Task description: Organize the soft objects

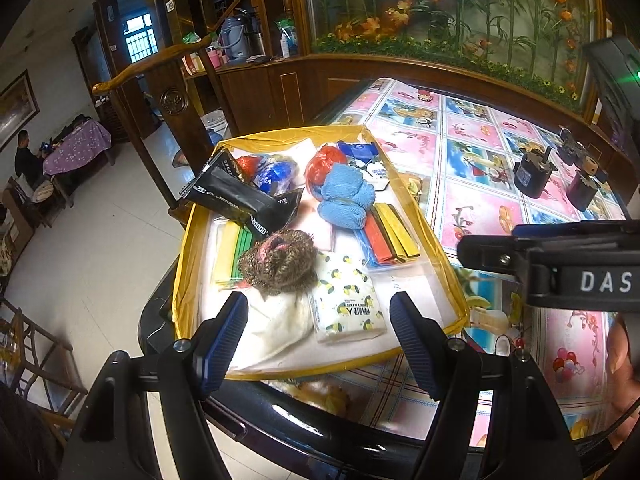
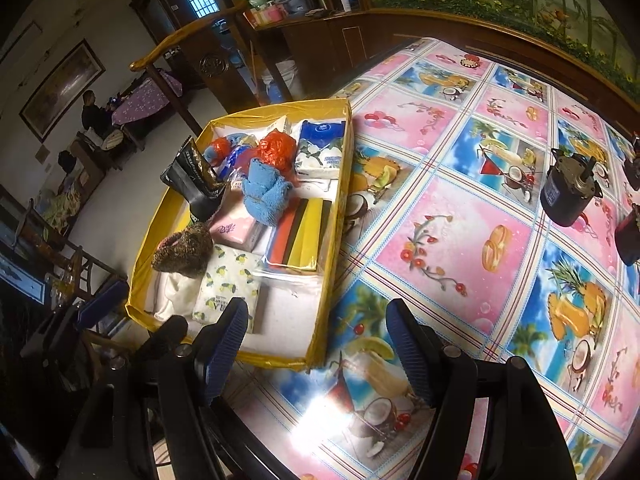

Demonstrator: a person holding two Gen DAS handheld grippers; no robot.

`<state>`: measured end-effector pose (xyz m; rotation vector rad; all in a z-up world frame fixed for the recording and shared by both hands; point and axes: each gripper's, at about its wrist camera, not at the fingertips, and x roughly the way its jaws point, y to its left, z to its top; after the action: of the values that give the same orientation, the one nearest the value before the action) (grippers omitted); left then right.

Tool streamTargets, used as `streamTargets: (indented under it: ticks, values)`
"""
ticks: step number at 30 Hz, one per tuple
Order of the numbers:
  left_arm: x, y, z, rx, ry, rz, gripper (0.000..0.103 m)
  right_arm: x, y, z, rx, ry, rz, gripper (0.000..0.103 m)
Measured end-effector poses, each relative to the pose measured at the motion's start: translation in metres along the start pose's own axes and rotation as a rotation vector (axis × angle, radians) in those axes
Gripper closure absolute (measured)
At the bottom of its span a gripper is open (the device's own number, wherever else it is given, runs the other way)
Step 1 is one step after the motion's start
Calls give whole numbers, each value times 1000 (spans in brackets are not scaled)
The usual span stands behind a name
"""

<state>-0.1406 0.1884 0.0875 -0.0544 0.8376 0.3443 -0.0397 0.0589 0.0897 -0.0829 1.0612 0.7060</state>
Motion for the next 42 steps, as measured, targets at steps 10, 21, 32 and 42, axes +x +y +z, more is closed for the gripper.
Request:
streamTargets:
  ticks: [10, 21, 32, 42]
  values:
    - [-8, -1, -6, -16, -18, 63, 30, -22, -9, -25, 0, -37, 25, 27]
    - [-34, 4, -6, -14, -17, 142, 13, -51, 8, -63, -130, -99, 86, 19]
    - [-67, 31, 11, -104, -35, 178, 2, -55, 19, -60, -202, -88, 60, 19]
    - [-54, 60, 19, -185, 136, 183, 2, -71, 53, -57, -347, -196, -41, 19]
